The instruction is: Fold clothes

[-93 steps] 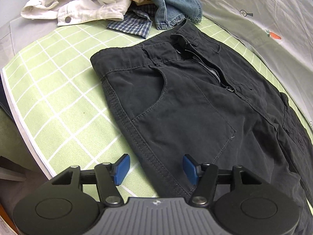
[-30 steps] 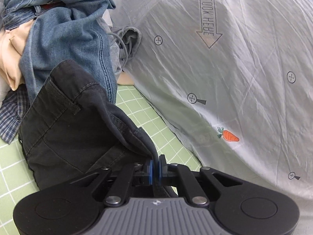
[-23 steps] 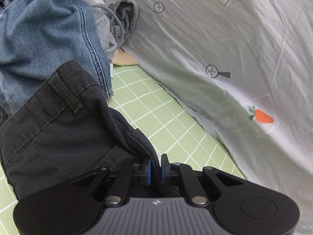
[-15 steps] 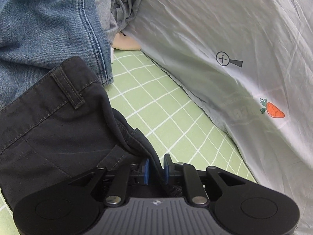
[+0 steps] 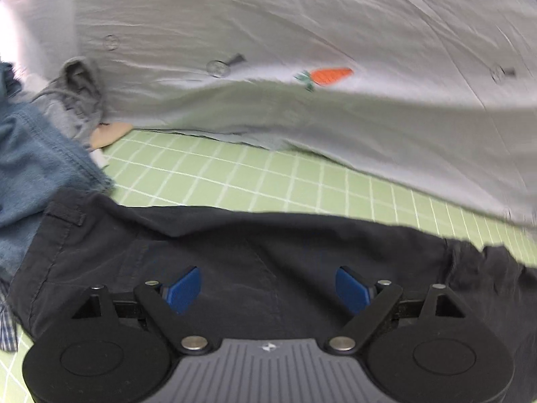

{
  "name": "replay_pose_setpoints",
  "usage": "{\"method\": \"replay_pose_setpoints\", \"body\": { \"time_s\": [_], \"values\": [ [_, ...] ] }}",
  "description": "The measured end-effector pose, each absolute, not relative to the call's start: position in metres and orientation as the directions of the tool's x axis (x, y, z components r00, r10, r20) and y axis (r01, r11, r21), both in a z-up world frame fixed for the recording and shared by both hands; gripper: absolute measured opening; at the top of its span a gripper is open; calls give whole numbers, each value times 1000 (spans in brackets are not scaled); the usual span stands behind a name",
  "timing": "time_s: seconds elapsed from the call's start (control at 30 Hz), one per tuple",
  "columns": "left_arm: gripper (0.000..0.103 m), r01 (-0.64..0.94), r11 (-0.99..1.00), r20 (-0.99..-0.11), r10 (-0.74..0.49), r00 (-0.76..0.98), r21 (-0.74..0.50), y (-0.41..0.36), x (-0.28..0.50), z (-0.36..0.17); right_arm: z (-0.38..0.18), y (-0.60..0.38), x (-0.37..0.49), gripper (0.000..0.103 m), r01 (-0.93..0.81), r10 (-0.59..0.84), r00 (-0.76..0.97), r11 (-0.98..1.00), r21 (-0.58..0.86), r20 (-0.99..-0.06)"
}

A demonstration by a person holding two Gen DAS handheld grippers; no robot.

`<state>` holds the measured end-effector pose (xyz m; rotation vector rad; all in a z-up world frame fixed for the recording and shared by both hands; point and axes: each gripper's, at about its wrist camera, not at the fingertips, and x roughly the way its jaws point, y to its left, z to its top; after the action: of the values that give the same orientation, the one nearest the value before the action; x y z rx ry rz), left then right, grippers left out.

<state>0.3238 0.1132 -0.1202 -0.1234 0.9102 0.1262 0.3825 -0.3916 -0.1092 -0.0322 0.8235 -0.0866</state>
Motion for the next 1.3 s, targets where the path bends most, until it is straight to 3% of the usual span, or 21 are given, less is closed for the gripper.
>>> {"method": "replay_pose_setpoints", "body": {
  "time_s": [0.13,0.47,0.63,0.87,1.0,1.2,1.3],
  "values": [
    [88,-47,998,-829,53,557,32,80,344,-145,-118,-371,411,103,2,-97,671,992,-129,-735],
    [88,-226,974,-844,119,523,-3,109,351,-156,-123,-374,469,103,180,-154,639,982,-47,-754],
    [88,-270,963,-836,146,529,-2,129,322,-140,-101,-355,395,103,263,0,688,932,249,-726],
    [88,-240,971,-821,131,555,-8,144,274,-122,-112,-306,277,103,382,216,698,694,610,-683],
    [88,-206,978,-810,113,575,-10,156,258,-121,-128,-272,232,103,414,279,721,560,718,-634],
    [88,-180,984,-824,94,559,-10,182,238,-127,-121,-214,199,103,410,262,752,533,740,-605],
    [89,-146,989,-828,75,556,-8,194,230,-133,-122,-186,189,103,416,325,759,424,804,-564]
  ]
}}
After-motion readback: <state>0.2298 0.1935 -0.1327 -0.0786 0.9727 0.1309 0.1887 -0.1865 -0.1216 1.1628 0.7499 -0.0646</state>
